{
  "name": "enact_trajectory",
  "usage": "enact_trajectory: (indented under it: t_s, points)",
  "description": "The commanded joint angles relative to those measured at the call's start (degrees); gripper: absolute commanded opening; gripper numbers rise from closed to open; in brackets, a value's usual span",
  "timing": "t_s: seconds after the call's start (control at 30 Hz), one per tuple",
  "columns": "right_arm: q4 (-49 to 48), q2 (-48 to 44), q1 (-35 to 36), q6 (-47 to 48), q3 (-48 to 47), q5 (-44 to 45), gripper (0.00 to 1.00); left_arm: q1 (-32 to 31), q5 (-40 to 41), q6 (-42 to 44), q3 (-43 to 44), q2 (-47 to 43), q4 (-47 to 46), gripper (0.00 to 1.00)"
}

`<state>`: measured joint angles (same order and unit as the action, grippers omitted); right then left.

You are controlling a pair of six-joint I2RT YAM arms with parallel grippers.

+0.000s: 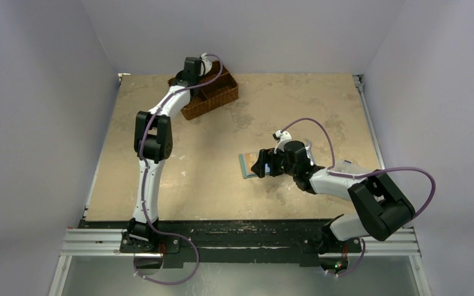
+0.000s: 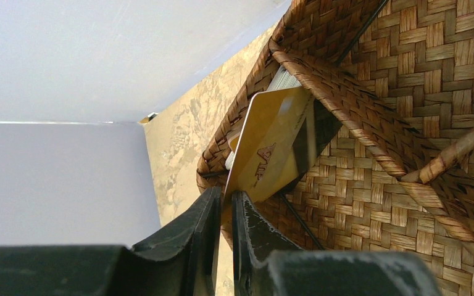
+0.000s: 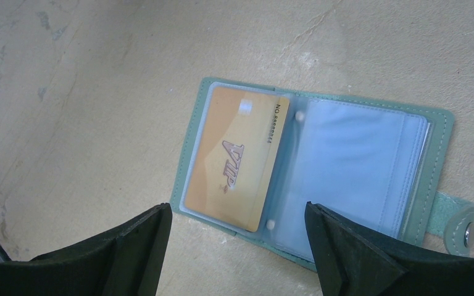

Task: Put the credit cards into the card holder
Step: Pick up the credit card from the storage box.

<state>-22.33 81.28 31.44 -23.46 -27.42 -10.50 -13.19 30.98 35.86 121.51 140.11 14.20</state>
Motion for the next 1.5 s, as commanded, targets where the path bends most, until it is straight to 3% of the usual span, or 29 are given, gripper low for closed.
enact_trajectory:
  t_s: [0.0, 0.23, 0.73, 0.93, 1.03, 1.17, 1.27, 1.37, 1.4, 1.47]
  points:
    - [-2.55, 0.34, -0.19, 0.7, -2.02, -0.81, 0.88, 0.36, 1.52, 0.96, 2.49, 0.9, -2.76, 0.15]
    - [-2.63, 0.59, -0.15, 0.61, -2.1, -0.9, 0.88, 0.36, 1.81, 0.13, 2.3, 0.69, -2.46, 0.0]
    - [-2.71, -1.23, -0.15, 0.52, -1.82, -1.77, 0.88, 0.36, -4.28, -8.88, -0.41, -8.05, 3.7, 0.0]
    - [-1.61, -3.14, -0.15, 0.54, -2.07, -1.21, 0.88, 0.36, -8.25, -16.77, -1.17, -14.8, 6.41, 0.0]
    - [0.17, -3.68, -0.15, 0.59, -2.81, -0.62, 0.88, 0.36, -8.28, -24.65, -0.93, -18.37, 8.55, 0.0]
    - [3.04, -5.72, -0.15, 0.17, -3.4, 1.5, 0.88, 0.36, -17.19, -37.85, -5.68, -26.01, 11.59, 0.0]
    - [7.07, -7.61, -0.3, -0.79, -4.44, 4.4, 0.89, 0.36, -29.3, -47.37, -15.71, -33.84, 9.61, 0.0]
    - [11.78, -9.6, -2.97, -2.58, -5.57, 5.69, 0.89, 0.36, -45.56, -58.45, -31.96, -42.83, -1.98, 0.0]
    - [13.22, -9.87, -5.12, -3.45, -5.64, 3.49, 0.89, 0.31, -53.9, -63.22, -37.84, -45.15, -7.04, 0.0]
    - [13.97, -9.53, -11.17, -5.07, -5.44, -3.96, 0.88, -0.16, -63.19, -70.68, -47.72, -48.13, -14.55, 0.0]
